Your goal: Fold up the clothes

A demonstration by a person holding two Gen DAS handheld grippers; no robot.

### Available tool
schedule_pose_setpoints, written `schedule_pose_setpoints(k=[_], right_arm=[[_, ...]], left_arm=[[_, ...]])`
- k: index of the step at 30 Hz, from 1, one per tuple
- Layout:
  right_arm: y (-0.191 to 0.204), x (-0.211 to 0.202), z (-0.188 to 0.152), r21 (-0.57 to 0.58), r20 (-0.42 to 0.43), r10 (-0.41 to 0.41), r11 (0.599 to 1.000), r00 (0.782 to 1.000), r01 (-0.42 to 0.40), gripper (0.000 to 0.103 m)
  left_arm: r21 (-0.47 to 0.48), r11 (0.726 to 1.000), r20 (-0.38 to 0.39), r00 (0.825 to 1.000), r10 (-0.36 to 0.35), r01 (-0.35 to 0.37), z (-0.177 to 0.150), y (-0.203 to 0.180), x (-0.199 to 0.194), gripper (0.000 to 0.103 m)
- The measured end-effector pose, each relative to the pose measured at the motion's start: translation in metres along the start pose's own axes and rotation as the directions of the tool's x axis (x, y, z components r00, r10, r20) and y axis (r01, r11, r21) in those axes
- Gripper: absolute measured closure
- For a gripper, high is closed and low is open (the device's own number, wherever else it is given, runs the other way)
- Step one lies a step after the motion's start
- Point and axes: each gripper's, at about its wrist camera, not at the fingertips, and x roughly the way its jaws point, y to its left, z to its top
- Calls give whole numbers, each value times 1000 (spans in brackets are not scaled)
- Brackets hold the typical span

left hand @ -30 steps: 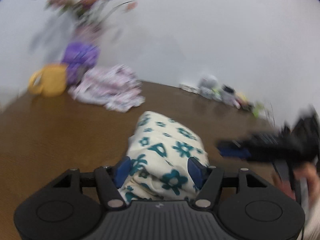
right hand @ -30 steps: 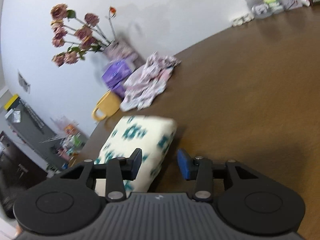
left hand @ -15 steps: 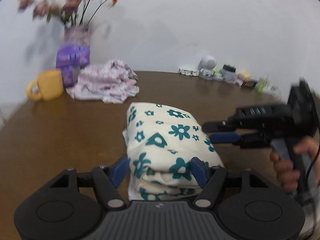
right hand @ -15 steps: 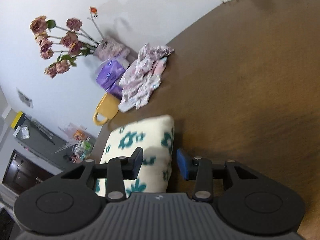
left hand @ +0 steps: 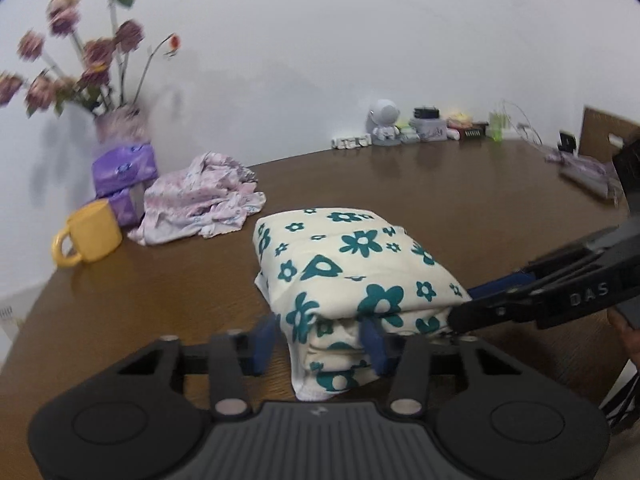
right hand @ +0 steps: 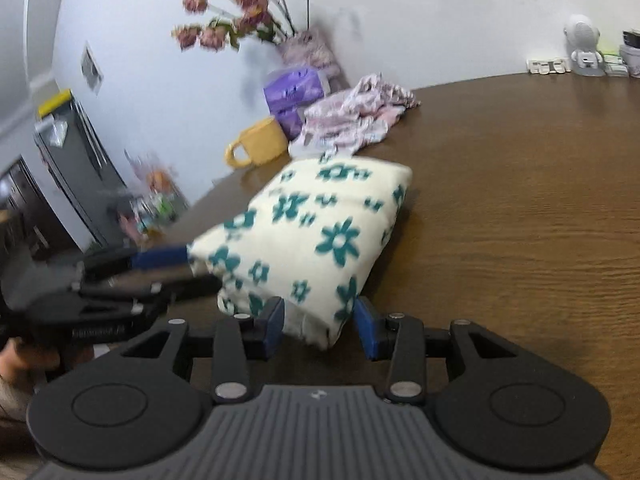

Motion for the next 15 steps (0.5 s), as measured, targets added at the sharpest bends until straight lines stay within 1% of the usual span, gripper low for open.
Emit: schedule_pose_setpoints(k=[2,3,4,5,7,9,12,15], right_arm=[[11,-1,-7,-58,-7,-32,998,999,31,64],[13,3,-7,-59,1,-45,997,999,45,65],[15,4,-7,-58,16,-58,997,998,59,72],[17,4,-8,-57,31,-72,996,997,73,76],[19,5,-10,-52,46,-90,994,995,92,85],[21,6,-13,-39,59,-111,993,992,113,87],[27,6,-16,-50,77,-146,987,986,150,87],[37,1,-21,-90,108,-171,979,979,181,81]], left_arm=[[37,999,9,1000,13,-14,-1,-3,3,84],[38,999,18,999,28,-28,-4,-4,3,87],[25,999,23,999,40,-41,-6,-2,4,94],[-2,999,26,999,46,-46,-8,1,5,96],[-92,995,18,999,31,-29,-14,10,8,96],[-157,987,12,1000,15,-13,-20,15,11,96],[-179,984,24,999,23,-19,-25,16,9,96],[-190,982,38,999,14,-7,-27,17,4,92]])
